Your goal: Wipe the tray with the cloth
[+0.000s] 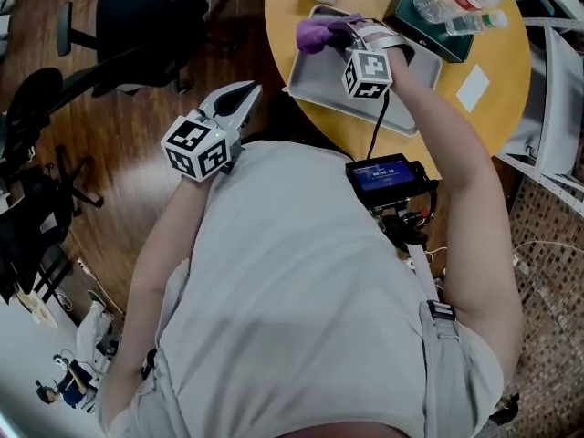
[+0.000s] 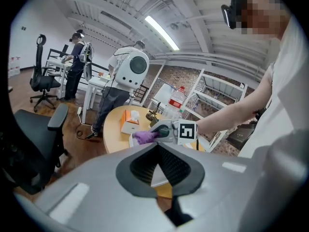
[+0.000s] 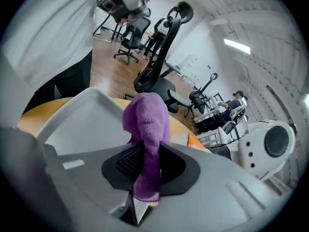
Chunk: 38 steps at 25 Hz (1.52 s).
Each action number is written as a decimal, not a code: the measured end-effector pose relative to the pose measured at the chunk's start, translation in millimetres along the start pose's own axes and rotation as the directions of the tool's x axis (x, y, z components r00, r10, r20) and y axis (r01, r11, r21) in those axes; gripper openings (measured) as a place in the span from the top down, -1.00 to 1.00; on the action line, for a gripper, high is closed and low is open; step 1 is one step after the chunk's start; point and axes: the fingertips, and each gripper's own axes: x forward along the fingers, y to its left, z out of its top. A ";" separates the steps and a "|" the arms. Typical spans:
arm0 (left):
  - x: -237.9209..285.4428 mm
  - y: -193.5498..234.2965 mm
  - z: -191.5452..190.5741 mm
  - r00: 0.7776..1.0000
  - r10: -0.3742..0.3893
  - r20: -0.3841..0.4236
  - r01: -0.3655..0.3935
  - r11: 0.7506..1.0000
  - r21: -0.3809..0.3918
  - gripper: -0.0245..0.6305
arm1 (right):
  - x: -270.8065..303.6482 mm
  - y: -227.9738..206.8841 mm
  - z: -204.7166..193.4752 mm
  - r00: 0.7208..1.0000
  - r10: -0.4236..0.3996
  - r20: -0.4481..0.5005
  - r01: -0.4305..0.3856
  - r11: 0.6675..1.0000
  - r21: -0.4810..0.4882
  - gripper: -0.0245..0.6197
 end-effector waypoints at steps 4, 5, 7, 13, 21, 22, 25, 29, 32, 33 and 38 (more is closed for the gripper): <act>28.4 -17.5 1.5 0.996 -0.087 -0.022 0.088 0.996 0.025 0.93 | -48.7 -7.9 -19.1 0.998 -0.066 -0.006 0.066 0.994 0.084 0.70; 34.5 -23.2 2.9 0.995 -0.101 -0.027 0.101 0.994 0.035 0.93 | -60.1 -7.6 -25.1 0.997 -0.081 -0.007 0.081 0.991 0.106 0.70; 51.0 -40.1 5.2 0.989 -0.140 -0.040 0.142 0.988 0.054 0.93 | -87.9 -0.2 -47.0 0.994 -0.105 -0.032 0.108 0.982 0.152 0.70; 102.5 -88.5 -1.0 0.957 -0.267 -0.114 0.278 0.956 0.091 0.93 | -164.4 54.4 -148.9 0.964 -0.136 -0.228 0.212 0.911 0.353 0.70; 133.3 -133.0 -5.8 0.933 -0.318 -0.168 0.339 0.934 0.117 0.93 | -205.1 157.9 -275.4 0.893 0.024 -0.449 0.326 0.654 0.683 0.70; 133.7 -135.1 -6.1 0.935 -0.312 -0.169 0.333 0.935 0.118 0.93 | -203.7 171.3 -285.4 0.888 0.068 -0.455 0.313 0.636 0.705 0.70; 131.0 -133.2 -8.0 0.945 -0.277 -0.174 0.300 0.946 0.120 0.93 | -192.5 205.2 -307.7 0.866 0.182 -0.467 0.265 0.624 0.735 0.70; 125.4 -124.4 -12.2 0.958 -0.225 -0.179 0.248 0.962 0.118 0.93 | -170.5 232.9 -321.1 0.842 0.283 -0.459 0.203 0.622 0.756 0.70; 119.3 -124.8 -12.4 0.963 -0.206 -0.173 0.228 0.967 0.115 0.93 | -164.1 240.6 -320.8 0.836 0.298 -0.461 0.191 0.629 0.753 0.69; 118.3 -124.8 -12.2 0.964 -0.204 -0.172 0.225 0.968 0.113 0.93 | -163.8 240.5 -320.2 0.836 0.295 -0.464 0.188 0.640 0.745 0.69; 126.8 -122.8 -11.2 0.959 -0.223 -0.173 0.243 0.964 0.108 0.93 | -170.5 232.5 -324.3 0.850 0.259 -0.458 0.229 0.602 0.765 0.51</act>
